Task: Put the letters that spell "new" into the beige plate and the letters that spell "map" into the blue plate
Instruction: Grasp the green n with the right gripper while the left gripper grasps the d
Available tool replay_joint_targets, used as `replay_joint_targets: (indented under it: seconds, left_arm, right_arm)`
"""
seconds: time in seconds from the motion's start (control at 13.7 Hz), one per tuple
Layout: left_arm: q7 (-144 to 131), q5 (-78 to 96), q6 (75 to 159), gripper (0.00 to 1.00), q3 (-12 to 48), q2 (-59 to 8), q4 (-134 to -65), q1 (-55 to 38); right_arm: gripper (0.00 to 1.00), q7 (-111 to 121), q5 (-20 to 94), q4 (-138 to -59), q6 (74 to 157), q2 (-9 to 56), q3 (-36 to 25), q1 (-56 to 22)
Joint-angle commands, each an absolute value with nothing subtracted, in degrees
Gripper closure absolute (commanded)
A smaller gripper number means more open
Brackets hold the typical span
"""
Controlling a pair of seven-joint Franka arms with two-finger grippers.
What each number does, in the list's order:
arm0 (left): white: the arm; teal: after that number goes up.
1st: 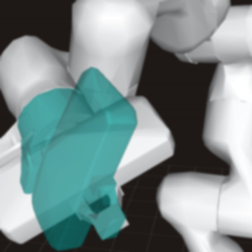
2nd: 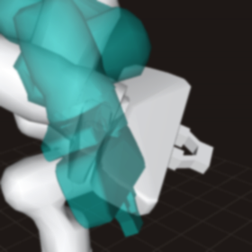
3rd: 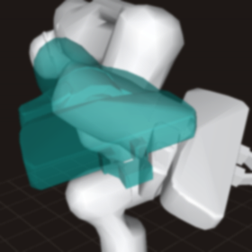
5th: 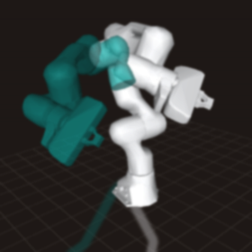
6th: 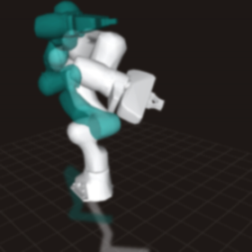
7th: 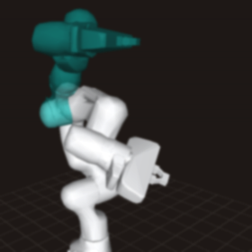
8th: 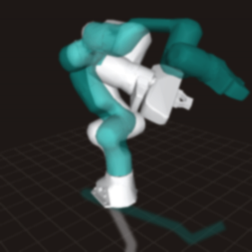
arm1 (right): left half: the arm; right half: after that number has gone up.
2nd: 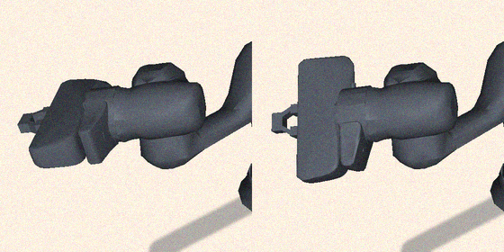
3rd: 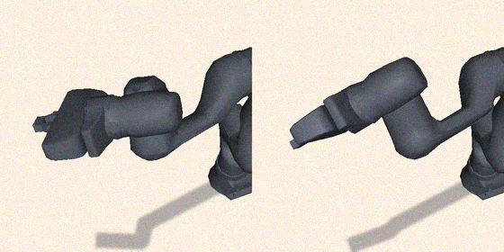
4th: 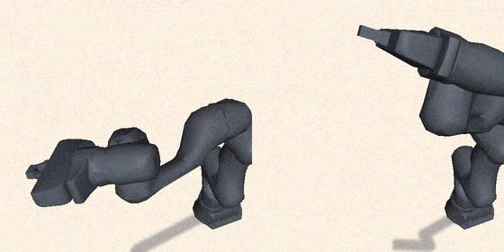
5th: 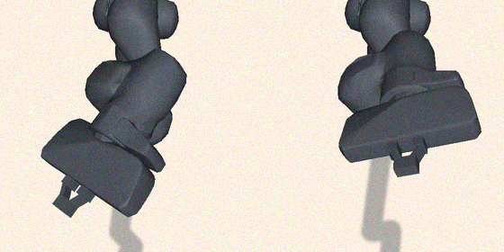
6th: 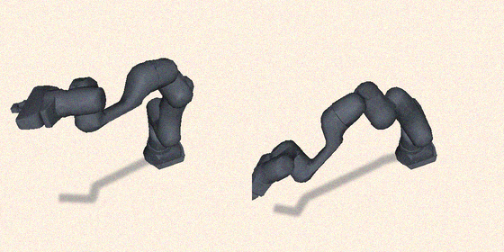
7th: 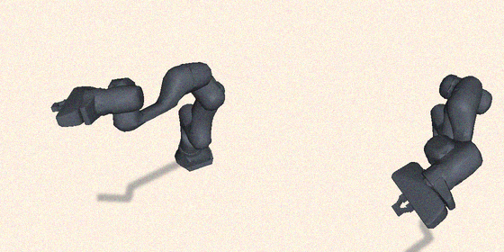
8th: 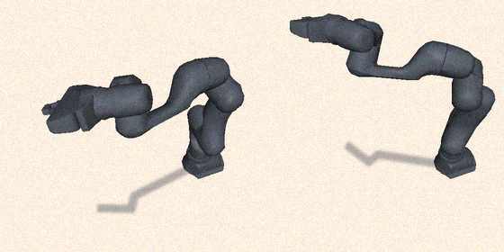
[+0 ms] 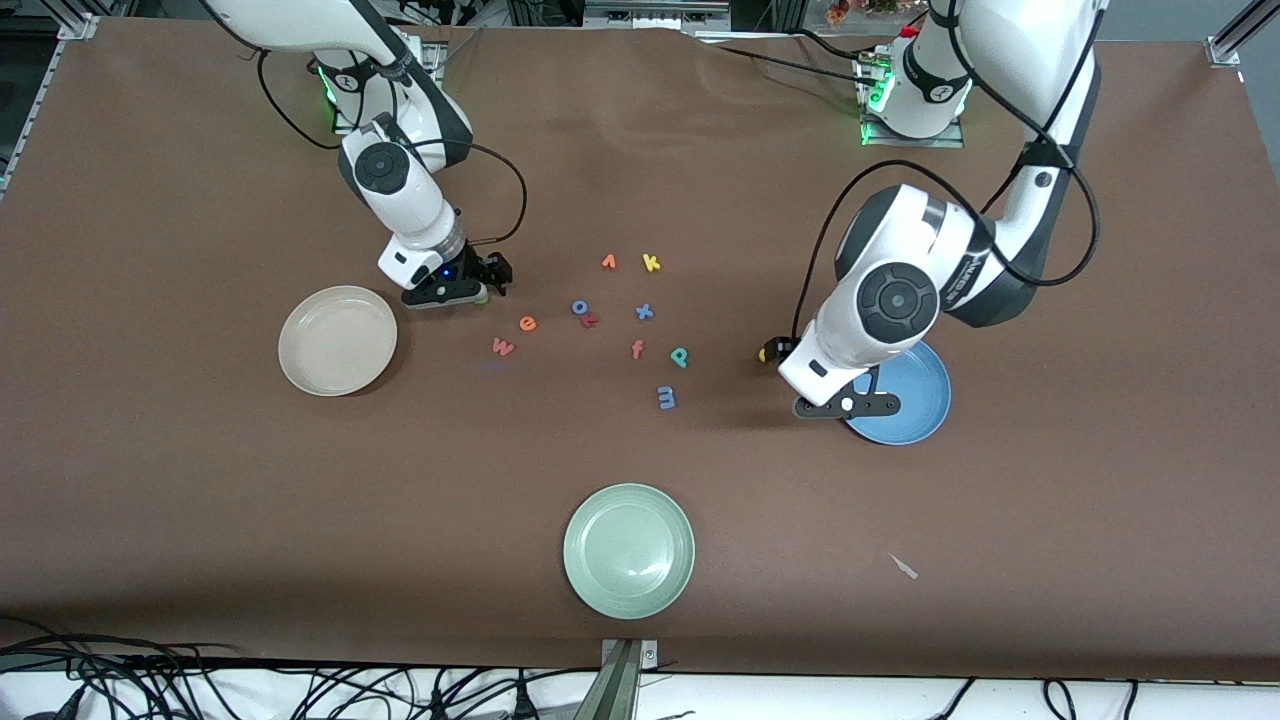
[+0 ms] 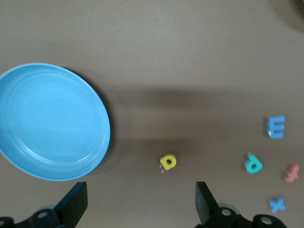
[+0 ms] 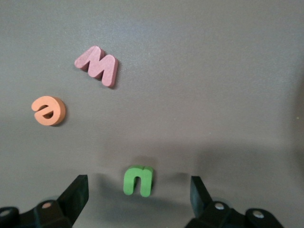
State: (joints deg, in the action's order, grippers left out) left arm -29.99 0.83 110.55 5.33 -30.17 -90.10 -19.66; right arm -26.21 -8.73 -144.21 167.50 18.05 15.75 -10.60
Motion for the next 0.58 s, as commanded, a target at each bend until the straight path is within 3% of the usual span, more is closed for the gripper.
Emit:
replay_joint_targets:
  seconds: [0.0,0.29,0.51]
  left_arm:
    - [-34.18,1.14,116.44,0.0,5.1,-29.71,-94.91,-19.6]
    - [-43.4,1.23,118.39,0.0,5.18,-30.4,-96.06,-20.57]
    - [-48.06,1.23,123.55,0.0,5.19,-31.46,-98.25,-21.53]
  right_arm:
    - [0.12,-26.19,-9.76,-144.23,168.4,18.19,15.56,-10.81]
    - [0.26,-26.19,-9.76,-144.14,168.4,18.63,15.56,-10.98]
    - [0.45,-26.19,-9.76,-144.14,168.4,18.98,15.56,-11.34]
